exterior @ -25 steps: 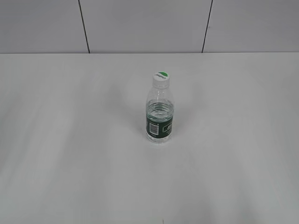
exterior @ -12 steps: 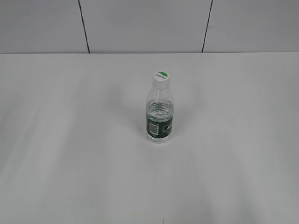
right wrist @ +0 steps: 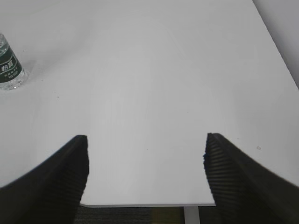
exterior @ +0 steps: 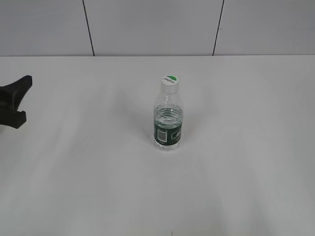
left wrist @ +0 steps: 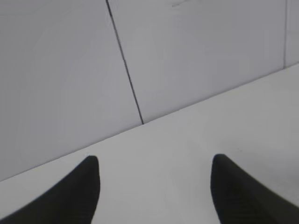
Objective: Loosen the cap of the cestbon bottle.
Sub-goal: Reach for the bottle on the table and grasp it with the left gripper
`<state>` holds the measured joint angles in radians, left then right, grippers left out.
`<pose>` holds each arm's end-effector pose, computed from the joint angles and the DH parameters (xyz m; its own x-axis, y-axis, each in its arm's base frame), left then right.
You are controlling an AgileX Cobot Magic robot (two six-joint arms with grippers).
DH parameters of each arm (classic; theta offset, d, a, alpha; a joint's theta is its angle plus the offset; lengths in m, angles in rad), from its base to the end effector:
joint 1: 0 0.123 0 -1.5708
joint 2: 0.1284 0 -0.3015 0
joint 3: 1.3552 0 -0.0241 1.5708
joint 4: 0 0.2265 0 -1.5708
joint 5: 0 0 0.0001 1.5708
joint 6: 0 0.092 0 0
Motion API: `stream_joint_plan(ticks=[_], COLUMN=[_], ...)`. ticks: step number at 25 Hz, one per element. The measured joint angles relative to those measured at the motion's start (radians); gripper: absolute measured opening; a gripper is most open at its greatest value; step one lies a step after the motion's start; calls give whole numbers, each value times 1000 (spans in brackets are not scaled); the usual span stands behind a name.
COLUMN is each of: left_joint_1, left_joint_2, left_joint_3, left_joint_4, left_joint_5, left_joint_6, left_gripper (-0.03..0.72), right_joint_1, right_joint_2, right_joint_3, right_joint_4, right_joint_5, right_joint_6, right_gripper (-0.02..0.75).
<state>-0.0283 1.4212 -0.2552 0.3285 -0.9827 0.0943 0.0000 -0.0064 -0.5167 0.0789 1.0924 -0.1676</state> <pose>0.2090 -0.0306 0.2253 -0.0351 0.2684 -0.9627 0.3157 0.9169 0.2441 -0.0461 0.0064 0.2667 -0.4504 -0.1305 -0.8832 -0.1220 0.9890 -0.0839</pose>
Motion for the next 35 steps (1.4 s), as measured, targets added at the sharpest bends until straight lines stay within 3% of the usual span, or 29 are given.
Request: stream_joint_plan(ticks=[11,18,22,26,35], left_joint_1=[0,0,0,-1,-1], left_joint_2=[198,208,208,215,392], left_joint_3=[-3,-71,-97,-98,-107], left_joint_4=[172,282,380,398,474], left_joint_5=[-129,-9,8,17,-184], left_joint_6=[-59,-214,-227,-232,-233], left_gripper=[456,456,455,455,465], right_joint_1=[0,0,0,0,0], right_joint_2=[0,0,0,0,0], right_joint_3=[0,0,0,0,0], right_joint_4=[0,0,0,0,0], right_joint_5=[0,0,0,0,0], right_joint_6=[0,0,0,0,0], right_gripper=[588,588,588,588,588])
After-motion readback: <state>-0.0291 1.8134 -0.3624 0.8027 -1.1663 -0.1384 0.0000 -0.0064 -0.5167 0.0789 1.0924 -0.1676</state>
